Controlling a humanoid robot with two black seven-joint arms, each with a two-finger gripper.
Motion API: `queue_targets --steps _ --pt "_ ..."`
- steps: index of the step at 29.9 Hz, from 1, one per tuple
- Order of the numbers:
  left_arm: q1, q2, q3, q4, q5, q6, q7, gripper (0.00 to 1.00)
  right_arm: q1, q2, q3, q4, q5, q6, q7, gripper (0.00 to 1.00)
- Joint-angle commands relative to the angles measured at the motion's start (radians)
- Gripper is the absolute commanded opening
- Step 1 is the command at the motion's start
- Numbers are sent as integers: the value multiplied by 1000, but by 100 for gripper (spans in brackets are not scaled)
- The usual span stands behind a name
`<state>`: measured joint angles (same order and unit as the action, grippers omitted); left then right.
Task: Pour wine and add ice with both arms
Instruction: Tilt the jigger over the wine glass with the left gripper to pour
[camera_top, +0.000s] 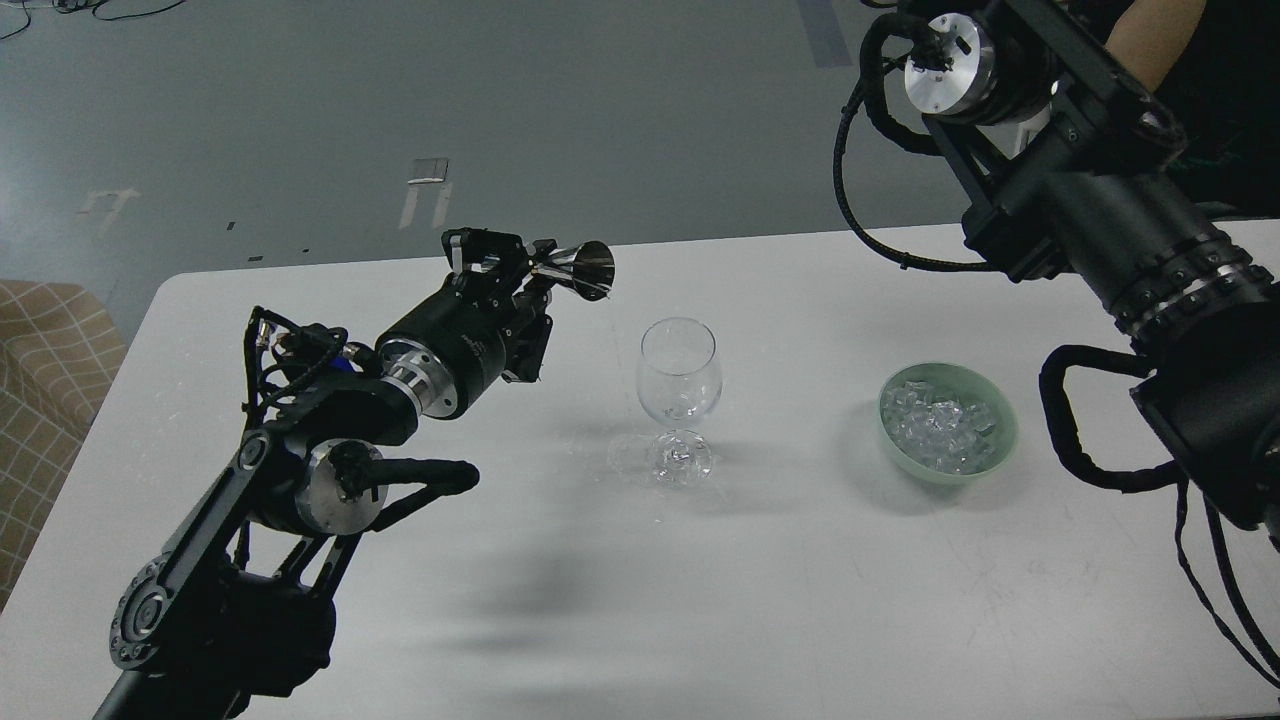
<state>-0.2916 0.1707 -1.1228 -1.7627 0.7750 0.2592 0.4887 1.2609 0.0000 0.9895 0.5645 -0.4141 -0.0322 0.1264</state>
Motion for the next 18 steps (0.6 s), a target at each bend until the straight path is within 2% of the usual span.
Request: queue_targets --steps 1,18 --pt "-9 4 1 0 0 0 0 0 0 0 0 0 0 0 -1 100" --pt "-30 47 2 0 1 -67 0 0 0 0 1 0 0 0 -1 100"
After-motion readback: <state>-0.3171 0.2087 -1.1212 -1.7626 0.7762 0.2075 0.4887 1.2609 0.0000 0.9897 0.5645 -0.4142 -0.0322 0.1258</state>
